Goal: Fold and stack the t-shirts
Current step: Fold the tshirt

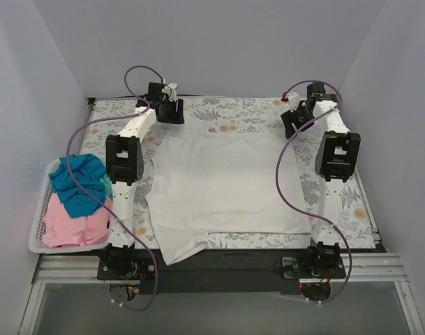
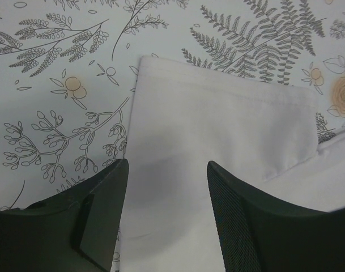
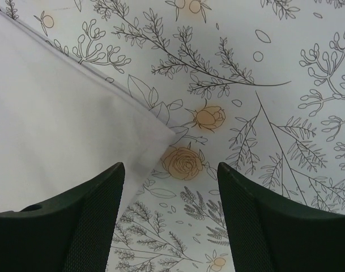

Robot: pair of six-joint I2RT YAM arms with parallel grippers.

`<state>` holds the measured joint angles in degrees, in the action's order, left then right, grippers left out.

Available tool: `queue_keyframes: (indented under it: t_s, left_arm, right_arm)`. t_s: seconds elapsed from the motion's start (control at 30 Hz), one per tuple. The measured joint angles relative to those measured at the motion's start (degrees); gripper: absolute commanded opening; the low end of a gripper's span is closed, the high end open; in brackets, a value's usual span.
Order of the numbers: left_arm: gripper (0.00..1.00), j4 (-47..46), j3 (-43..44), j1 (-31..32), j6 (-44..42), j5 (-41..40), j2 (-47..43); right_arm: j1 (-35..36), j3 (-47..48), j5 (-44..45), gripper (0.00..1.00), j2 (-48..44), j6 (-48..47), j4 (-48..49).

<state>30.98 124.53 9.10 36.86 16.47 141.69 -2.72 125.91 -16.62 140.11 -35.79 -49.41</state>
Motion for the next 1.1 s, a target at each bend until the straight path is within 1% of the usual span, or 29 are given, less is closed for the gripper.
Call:
queue_keyframes:
  t_s: [0.1, 0.23, 0.4, 0.57, 0.6, 0.63, 0.8, 0.87, 0.9, 0.97, 1.03, 1.07, 1.1]
  left_arm:
    - [0.55, -0.2, 0.0, 0.0, 0.0, -0.9, 1.0]
    - [0.55, -0.7, 0.0, 0.0, -0.2, -1.9, 1.6]
    - [0.56, -2.1, 0.1, 0.0, -0.7, -2.2, 1.7]
    - [0.57, -3.6, 3.9, 0.0, -0.6, -2.1, 5.5]
    - [0.57, -3.9, 4.5, 0.0, -0.8, -2.1, 6.4]
    - [0.57, -4.4, 5.3, 0.0, -0.7, -1.8, 7.0]
    - [0.57, -5.3, 6.8, 0.0, -0.7, -2.5, 8.2]
    - [0.58, -5.3, 6.8, 0.1, -0.7, -3.1, 8.2]
    - [0.58, -5.4, 6.7, 0.1, -0.8, -3.5, 8.2]
    - [0.57, -5.8, 6.4, 0.1, -1.2, -4.0, 8.2]
    - [0.51, -5.9, 6.1, 0.2, -2.1, -4.3, 8.0]
    - [0.50, -6.0, 6.0, 0.3, -2.6, -4.6, 8.0]
    - [0.48, -5.9, 5.9, 0.4, -3.3, -5.2, 8.0]
  right_arm:
    - [0.4, 0.0, 0.0, 0.71, 0.5, -0.2, 1.1]
    - [0.7, 0.0, 0.0, 0.64, 0.9, -0.5, 3.0]
    - [1.4, 0.0, 0.0, 0.59, 1.6, -1.1, 4.8]
    - [2.1, 0.0, 0.0, 0.57, 2.1, -2.4, 5.8]
    - [2.2, -0.1, 0.1, 0.56, 2.1, -2.8, 5.9]
    - [2.2, -0.1, 0.2, 0.51, 2.1, -3.3, 6.0]
    - [3.4, -0.2, 0.7, 0.42, 2.1, -4.7, 6.3]
    - [4.0, -0.5, 1.2, 0.34, 2.1, -5.4, 6.6]
    - [4.3, -0.6, 1.4, 0.27, 2.1, -5.7, 6.8]
    - [4.6, -0.9, 1.4, 0.20, 2.1, -6.4, 7.3]
    - [4.8, -1.0, 1.7, 0.16, 2.0, -6.7, 7.6]
    - [5.0, -1.1, 1.9, 0.13, 2.0, -6.9, 7.7]
    - [5.0, -1.1, 2.0, 0.04, 2.0, -7.1, 7.8]
